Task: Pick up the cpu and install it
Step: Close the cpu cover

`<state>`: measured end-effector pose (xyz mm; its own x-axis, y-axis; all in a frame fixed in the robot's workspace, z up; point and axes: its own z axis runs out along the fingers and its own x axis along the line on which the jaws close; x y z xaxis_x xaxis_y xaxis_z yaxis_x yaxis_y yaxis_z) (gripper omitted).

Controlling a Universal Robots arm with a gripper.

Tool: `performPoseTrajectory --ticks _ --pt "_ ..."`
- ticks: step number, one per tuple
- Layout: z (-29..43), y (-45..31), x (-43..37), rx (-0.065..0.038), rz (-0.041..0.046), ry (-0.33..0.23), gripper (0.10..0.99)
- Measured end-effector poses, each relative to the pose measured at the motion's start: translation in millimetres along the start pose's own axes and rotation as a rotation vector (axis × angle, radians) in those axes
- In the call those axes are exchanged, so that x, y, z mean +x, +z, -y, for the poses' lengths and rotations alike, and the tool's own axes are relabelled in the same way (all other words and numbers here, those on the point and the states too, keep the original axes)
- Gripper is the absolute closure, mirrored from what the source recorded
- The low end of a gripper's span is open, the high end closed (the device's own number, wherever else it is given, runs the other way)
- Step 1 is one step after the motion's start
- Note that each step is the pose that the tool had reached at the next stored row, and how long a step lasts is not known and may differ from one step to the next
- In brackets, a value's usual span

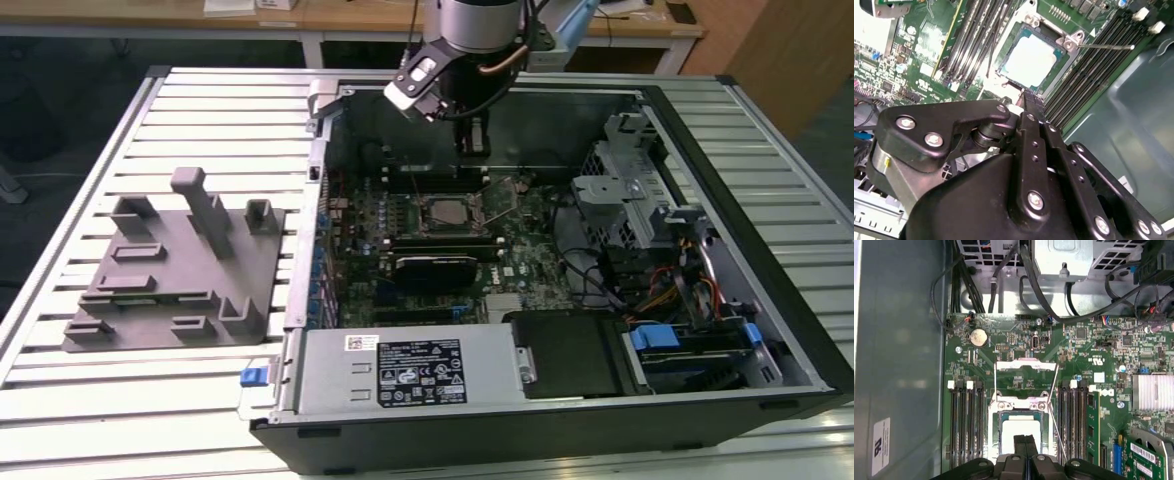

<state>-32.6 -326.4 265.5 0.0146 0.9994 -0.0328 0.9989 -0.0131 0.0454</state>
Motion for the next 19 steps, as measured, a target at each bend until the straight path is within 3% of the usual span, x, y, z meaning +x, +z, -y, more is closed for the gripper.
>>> performPoseTrajectory --ticks 19 --pt "-25.8 1.1 0.6 0.0 0.0 0.0 0.98"
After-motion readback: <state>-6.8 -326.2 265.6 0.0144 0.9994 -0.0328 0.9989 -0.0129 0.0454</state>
